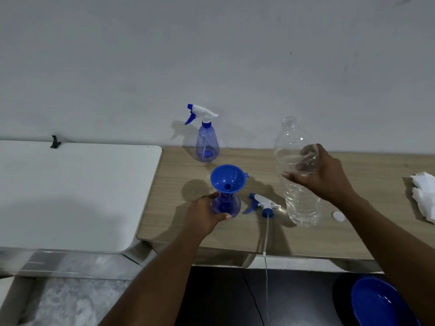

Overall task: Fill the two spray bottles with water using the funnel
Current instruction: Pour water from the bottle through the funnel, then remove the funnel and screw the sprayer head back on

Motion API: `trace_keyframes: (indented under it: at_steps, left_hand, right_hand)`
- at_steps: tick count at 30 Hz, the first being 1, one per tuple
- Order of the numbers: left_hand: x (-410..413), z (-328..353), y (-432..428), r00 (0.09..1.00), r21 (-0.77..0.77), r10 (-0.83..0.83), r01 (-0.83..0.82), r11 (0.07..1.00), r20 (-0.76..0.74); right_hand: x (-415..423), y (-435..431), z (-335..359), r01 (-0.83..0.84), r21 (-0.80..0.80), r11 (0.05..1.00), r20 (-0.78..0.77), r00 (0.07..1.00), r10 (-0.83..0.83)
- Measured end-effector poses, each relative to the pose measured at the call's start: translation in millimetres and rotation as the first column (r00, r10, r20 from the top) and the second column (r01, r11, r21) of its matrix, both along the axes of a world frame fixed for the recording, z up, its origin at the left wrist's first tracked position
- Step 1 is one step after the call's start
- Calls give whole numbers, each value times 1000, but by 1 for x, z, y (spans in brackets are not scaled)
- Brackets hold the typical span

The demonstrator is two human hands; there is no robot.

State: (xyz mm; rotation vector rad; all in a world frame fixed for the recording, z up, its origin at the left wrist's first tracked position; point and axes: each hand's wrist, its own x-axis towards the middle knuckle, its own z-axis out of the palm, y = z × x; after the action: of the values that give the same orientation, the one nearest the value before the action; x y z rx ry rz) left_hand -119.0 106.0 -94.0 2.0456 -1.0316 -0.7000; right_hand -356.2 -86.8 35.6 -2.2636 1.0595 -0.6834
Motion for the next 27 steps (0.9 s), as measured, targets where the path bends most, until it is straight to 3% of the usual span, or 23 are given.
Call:
trace_keyframes:
  at_steps: [4, 10, 20, 24, 27]
  left_hand:
    - [-2, 0, 0, 1000, 5, 11, -11, 1000, 24]
    - [-3, 3, 1, 1000, 9, 21, -21, 1000, -6]
    - [-6, 11, 2, 1000, -8, 2, -2, 1000, -6]
    - [-7, 13, 4, 1000, -32, 3, -3, 999, -5]
    - [-8, 14, 4, 1000, -30, 12, -12, 999, -3]
  right_hand:
    - [0, 1, -14, 139, 8, 990, 156, 978, -138]
    - [1, 1, -30, 321, -1, 947, 242, 919, -311]
    - [-1, 0, -39, 357, 75, 931, 291, 885, -363]
    - [-8, 6, -54, 350, 194, 916, 315, 863, -396]
    - [-17, 30, -67, 472, 76, 879, 422, 783, -457]
